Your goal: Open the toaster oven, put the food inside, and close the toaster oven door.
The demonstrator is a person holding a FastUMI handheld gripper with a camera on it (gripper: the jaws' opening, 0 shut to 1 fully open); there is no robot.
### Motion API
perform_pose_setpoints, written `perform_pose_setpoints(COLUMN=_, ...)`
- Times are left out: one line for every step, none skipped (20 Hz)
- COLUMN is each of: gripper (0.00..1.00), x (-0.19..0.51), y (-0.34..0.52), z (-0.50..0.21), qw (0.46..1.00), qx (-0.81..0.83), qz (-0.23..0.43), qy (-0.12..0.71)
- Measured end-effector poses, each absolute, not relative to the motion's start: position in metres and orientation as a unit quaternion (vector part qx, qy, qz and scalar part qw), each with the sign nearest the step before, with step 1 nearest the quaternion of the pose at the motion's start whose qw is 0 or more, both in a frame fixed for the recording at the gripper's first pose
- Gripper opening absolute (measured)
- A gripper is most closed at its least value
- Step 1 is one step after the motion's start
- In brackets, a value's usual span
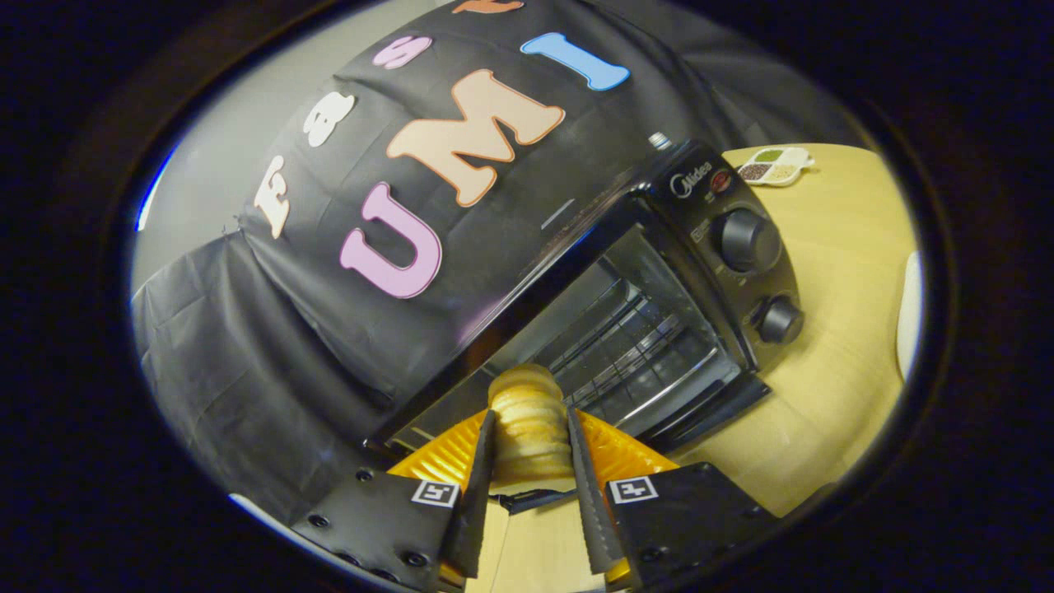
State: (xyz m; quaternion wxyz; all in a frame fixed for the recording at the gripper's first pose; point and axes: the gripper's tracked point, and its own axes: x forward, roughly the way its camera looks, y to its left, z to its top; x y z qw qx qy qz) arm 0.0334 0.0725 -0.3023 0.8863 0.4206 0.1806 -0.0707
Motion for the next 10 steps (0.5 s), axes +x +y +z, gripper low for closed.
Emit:
perform_pose_setpoints(gripper=0.51, x=0.040, y=0.075, z=-0.302, qw=0.885, qx=0.427, qz=-0.073, qy=0.174)
perform_pose_setpoints(gripper=0.51, x=0.047, y=0.076, z=-0.304, qw=0.881, qx=0.437, qz=-0.075, qy=0.169)
perform_pose_setpoints(gripper=0.51, x=0.051, y=0.077, z=-0.306, qw=0.877, qx=0.446, qz=-0.076, qy=0.165)
perform_pose_setpoints(gripper=0.51, x=0.057, y=0.077, z=-0.309, qw=0.874, qx=0.452, qz=-0.080, qy=0.162)
perform_pose_setpoints(gripper=0.51, x=0.062, y=0.076, z=-0.311, qw=0.872, qx=0.455, qz=-0.083, qy=0.158)
perform_pose_setpoints(gripper=0.52, x=0.068, y=0.074, z=-0.315, qw=0.872, qx=0.455, qz=-0.088, qy=0.158)
perform_pose_setpoints(gripper=0.56, x=0.068, y=0.074, z=-0.320, qw=0.871, qx=0.455, qz=-0.090, qy=0.161)
perform_pose_setpoints(gripper=0.60, x=0.071, y=0.075, z=-0.326, qw=0.870, qx=0.455, qz=-0.093, qy=0.165)
perform_pose_setpoints(gripper=0.64, x=0.069, y=0.074, z=-0.323, qw=0.872, qx=0.454, qz=-0.089, qy=0.162)
perform_pose_setpoints(gripper=0.68, x=0.070, y=0.073, z=-0.318, qw=0.875, qx=0.451, qz=-0.088, qy=0.153)
